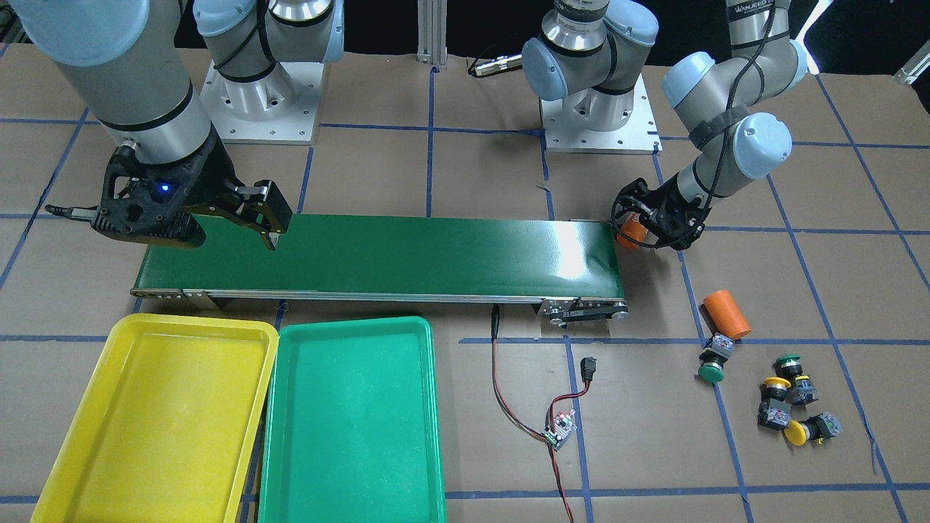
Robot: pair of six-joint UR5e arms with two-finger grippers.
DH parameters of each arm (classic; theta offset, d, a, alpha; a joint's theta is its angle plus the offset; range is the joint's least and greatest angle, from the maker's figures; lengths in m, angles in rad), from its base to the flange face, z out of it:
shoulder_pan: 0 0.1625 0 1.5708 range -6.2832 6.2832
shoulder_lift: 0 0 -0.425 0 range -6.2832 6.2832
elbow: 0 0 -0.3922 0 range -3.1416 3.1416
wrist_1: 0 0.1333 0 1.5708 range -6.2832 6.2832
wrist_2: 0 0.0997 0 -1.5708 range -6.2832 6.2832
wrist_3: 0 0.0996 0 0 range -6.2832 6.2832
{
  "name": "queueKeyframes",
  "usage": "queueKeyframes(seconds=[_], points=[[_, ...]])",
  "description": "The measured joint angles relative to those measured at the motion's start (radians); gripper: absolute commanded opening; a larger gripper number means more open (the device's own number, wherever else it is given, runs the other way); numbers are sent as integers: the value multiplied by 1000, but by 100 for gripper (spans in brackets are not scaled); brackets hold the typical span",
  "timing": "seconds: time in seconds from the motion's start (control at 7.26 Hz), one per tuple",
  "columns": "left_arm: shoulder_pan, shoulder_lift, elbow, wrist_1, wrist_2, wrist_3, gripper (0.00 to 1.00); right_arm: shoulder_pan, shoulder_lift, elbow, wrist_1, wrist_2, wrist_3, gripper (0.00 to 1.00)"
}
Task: Sort buttons by color to trays
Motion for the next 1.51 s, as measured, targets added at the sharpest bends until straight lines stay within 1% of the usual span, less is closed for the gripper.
queueKeyframes(seconds=[0.14,0.28,0.41,0.69,0.83,1.1,1.38,1.51], points=[[1,-3,-17,20,-2,3,19,0,0,0,0,0,0,100],[1,-1,-26,40,-1,8,11,-1,0,0,0,0,0,100],[3,3,-33,49,1,13,0,0,1,0,-1,0,0,100],[5,27,-30,58,4,20,0,0,0,0,0,0,0,100],[1,41,-5,60,3,28,0,-1,-1,0,0,0,0,100],[-33,41,116,39,-5,82,0,-1,-1,0,1,0,0,100],[-145,16,259,-12,-5,85,0,-1,-1,0,0,0,0,100],[-230,-3,313,-29,-3,52,0,-1,-1,0,1,0,0,100]])
